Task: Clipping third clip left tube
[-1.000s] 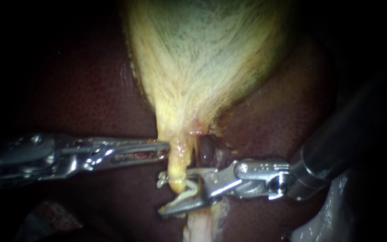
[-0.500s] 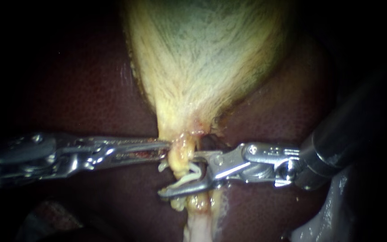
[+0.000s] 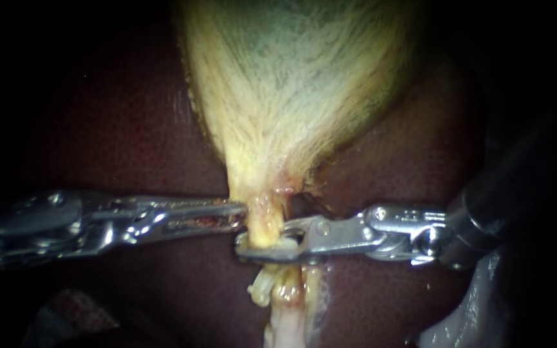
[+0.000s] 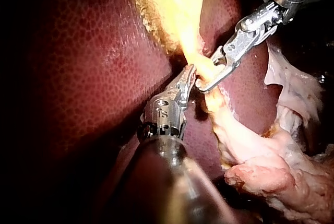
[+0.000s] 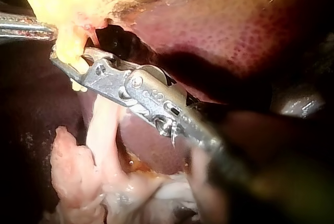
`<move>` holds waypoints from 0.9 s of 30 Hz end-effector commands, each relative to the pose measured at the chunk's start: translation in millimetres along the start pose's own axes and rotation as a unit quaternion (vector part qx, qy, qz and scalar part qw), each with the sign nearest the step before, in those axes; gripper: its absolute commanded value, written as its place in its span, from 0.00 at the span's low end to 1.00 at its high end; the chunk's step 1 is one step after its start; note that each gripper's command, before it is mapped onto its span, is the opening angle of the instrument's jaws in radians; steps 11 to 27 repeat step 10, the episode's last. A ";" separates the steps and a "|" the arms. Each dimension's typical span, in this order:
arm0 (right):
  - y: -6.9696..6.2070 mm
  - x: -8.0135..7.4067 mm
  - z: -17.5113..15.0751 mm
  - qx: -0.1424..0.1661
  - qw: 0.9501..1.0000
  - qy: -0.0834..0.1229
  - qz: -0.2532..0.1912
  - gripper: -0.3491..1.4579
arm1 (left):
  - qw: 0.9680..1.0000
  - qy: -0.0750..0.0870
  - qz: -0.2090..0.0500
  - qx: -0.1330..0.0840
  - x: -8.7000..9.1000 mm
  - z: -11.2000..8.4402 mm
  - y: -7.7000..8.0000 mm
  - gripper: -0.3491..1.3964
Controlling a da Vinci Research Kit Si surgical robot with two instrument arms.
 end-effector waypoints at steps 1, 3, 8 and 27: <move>-0.2 -0.1 0.1 0.000 1.000 0.000 0.000 0.00 | 1.000 0.000 0.000 0.000 0.0 0.0 0.0 0.01; -0.2 -0.1 0.2 0.000 1.000 0.000 0.000 0.00 | 1.000 0.000 0.000 0.000 0.0 0.0 0.0 0.01; -0.3 -0.2 0.3 0.000 1.000 0.000 -0.003 0.00 | 1.000 0.000 0.000 0.000 0.0 0.1 0.0 0.01; -0.3 -0.2 0.3 0.000 1.000 0.000 -0.004 0.00 | 1.000 0.000 0.000 0.000 0.0 0.1 0.1 0.01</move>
